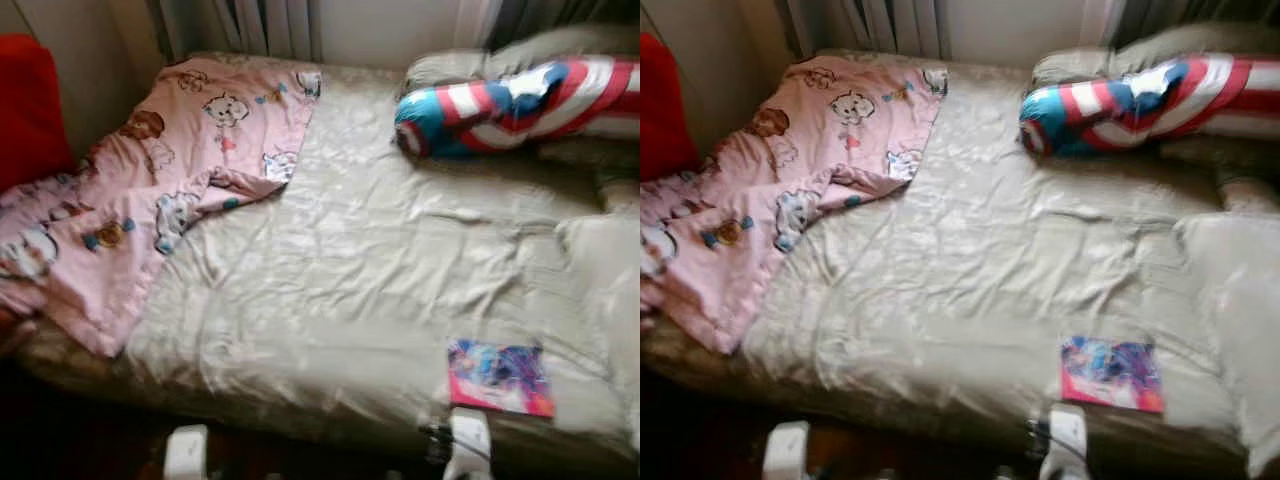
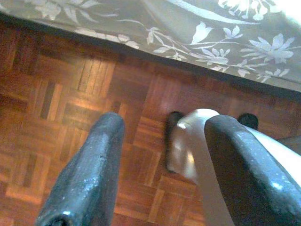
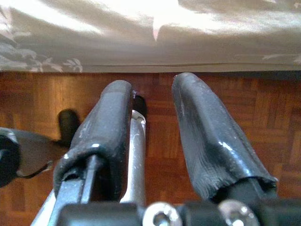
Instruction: Clean up the room
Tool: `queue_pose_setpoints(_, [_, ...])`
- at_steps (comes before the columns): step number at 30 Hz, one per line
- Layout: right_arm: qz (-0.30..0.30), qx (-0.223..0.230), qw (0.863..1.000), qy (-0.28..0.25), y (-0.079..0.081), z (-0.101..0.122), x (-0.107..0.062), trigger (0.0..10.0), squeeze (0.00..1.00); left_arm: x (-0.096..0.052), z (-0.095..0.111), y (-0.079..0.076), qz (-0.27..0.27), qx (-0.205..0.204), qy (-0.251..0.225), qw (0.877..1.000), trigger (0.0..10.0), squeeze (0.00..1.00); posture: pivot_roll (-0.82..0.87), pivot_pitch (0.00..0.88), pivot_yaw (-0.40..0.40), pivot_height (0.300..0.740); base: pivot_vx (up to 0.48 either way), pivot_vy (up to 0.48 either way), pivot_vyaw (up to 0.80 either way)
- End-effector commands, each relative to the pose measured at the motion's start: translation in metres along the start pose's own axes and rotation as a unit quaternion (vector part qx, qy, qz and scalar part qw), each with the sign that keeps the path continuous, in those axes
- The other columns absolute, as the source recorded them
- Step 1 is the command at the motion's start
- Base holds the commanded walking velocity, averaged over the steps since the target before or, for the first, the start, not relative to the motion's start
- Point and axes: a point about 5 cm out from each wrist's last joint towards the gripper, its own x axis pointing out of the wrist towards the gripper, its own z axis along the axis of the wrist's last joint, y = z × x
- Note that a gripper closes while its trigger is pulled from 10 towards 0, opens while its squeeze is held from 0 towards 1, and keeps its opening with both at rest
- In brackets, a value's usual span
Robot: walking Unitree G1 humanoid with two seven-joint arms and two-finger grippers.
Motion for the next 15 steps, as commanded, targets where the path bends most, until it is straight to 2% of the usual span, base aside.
queue_pose_setpoints(1, [0.003,0.0,1.0,0.005,0.0024,-0.0034,-0.0004,10.0,0.0,-0.0022,-0.006,0.0067,0.008,0.004,0.011,1.0,10.0,0.0,0.06,0.171,-0.042,0.74,0.0,0.48,0.0])
queue_pose_setpoints(15, [0.003,-0.001,1.0,0.004,0.0014,-0.0027,-0.0004,10.0,0.0,-0.0026,-0.0073,0.0069,0.01,0.004,0.014,1.0,10.0,0.0,0.07,0.17,-0.046,0.74,0.0,0.48,0.0])
